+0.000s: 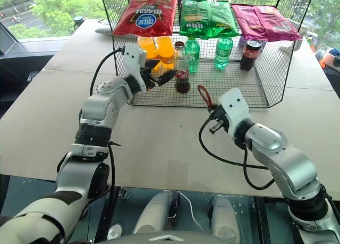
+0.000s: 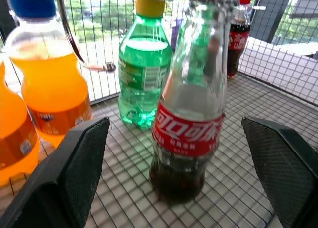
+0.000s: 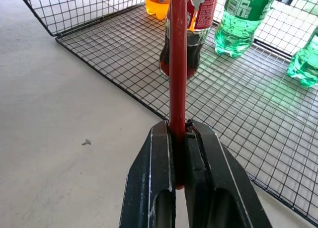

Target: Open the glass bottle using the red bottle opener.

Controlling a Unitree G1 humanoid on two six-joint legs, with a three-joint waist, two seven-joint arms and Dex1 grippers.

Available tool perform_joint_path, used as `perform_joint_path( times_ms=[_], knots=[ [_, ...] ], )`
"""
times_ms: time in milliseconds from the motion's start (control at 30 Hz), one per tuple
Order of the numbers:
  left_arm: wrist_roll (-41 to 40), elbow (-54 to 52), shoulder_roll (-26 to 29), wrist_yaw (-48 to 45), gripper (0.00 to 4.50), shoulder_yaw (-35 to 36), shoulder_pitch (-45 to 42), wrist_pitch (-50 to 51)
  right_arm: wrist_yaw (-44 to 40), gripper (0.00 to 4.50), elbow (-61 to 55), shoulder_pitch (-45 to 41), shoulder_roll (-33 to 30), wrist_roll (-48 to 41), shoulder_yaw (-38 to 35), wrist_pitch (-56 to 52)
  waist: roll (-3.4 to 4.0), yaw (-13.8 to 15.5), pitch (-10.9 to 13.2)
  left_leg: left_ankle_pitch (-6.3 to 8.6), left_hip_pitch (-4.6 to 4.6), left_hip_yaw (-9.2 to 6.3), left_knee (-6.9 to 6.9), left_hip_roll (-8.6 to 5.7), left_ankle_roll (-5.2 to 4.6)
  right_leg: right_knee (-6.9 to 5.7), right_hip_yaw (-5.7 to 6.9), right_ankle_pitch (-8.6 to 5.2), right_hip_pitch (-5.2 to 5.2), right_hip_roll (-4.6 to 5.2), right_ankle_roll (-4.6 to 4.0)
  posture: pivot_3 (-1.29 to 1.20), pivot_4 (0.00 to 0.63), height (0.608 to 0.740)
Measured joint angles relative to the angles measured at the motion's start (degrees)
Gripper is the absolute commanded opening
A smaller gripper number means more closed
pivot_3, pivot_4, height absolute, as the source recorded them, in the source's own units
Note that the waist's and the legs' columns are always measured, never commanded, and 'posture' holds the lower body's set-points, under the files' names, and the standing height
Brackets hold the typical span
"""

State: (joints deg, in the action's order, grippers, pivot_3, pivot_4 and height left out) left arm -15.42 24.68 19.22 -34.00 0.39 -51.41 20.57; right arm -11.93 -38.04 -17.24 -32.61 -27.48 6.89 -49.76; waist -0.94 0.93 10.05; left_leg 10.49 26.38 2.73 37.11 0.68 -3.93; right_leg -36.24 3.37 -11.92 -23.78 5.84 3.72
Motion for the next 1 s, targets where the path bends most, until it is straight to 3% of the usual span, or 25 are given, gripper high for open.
perform_joint_path(
  times_ms=[767, 867, 900, 933, 1000],
  knots=[
    [7.3, 35.3, -6.6, -2.1, 4.41, -0.4, -17.3, -17.3, -0.1, 0.00, -2.6, 0.6, 2.6, 3.6, -0.7, -2.8, -0.03, -0.1, 0.0, 0.02, 0.03, -0.02, 0.03, -0.07, -0.03, -0.02, 0.05, 0.00, 0.00, 0.00, 0.02, 0.00, 0.150, 0.740],
    [7.4, 37.2, -6.8, -2.1, 3.79, -0.1, -17.9, -18.7, -0.1, 0.00, -3.4, 0.7, 2.8, 4.0, -1.1, -3.5, -0.03, -0.1, 0.0, 0.02, 0.04, -0.03, 0.03, -0.06, -0.03, -0.03, 0.06, 0.00, 0.00, 0.00, 0.02, 0.00, 0.150, 0.740],
    [7.4, 37.6, -6.8, -2.2, 3.47, 0.1, -18.0, -19.2, 0.0, 0.00, -3.7, 0.9, 3.1, 4.1, -1.2, -3.7, -0.03, -0.1, 0.0, 0.02, 0.04, -0.03, 0.04, -0.06, -0.03, -0.03, 0.06, 0.00, 0.00, 0.00, 0.02, 0.00, 0.150, 0.740],
    [7.4, 38.0, -6.9, -2.4, 2.77, 0.2, -18.1, -19.8, -0.1, 0.00, -3.8, 1.2, 3.4, 4.2, -1.2, -3.8, -0.03, -0.1, 0.0, 0.02, 0.04, -0.03, 0.04, -0.06, -0.03, -0.03, 0.06, 0.00, 0.00, 0.00, 0.02, 0.00, 0.150, 0.740],
    [7.5, 38.4, -7.0, -2.4, 2.32, 0.3, -18.2, -20.2, -0.1, 0.00, -3.8, 1.2, 3.5, 4.3, -1.2, -3.9, -0.03, -0.1, 0.0, 0.02, 0.04, -0.02, 0.05, -0.06, -0.04, -0.04, 0.06, 0.00, 0.00, 0.01, 0.02, 0.00, 0.150, 0.740]
  ],
)
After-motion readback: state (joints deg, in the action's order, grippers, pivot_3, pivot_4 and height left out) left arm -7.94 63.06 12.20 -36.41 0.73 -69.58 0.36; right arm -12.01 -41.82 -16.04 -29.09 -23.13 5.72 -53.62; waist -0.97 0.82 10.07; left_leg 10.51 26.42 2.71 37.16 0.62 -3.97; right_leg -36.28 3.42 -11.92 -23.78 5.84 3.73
